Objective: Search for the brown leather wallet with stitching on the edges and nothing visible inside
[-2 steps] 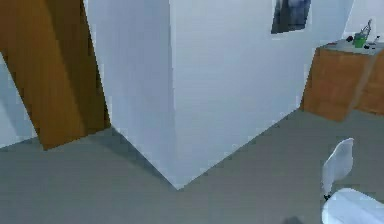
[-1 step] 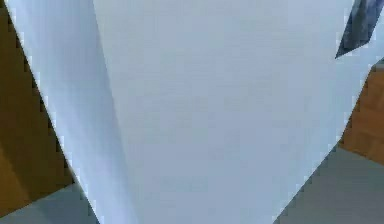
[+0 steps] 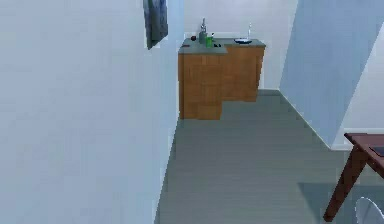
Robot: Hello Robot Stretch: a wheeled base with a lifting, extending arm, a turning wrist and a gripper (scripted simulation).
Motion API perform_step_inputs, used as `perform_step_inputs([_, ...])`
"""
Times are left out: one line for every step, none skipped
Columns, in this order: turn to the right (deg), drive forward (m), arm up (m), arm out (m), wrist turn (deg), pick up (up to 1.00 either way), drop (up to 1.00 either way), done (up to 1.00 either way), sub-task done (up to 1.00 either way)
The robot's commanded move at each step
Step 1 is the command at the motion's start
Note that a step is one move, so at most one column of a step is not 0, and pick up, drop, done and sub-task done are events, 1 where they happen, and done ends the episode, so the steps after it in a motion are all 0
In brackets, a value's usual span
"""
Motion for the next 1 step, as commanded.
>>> perform_step_inputs([3.0,0.00,0.00,0.00,0.0,0.00,0.00,0.00,0.00])
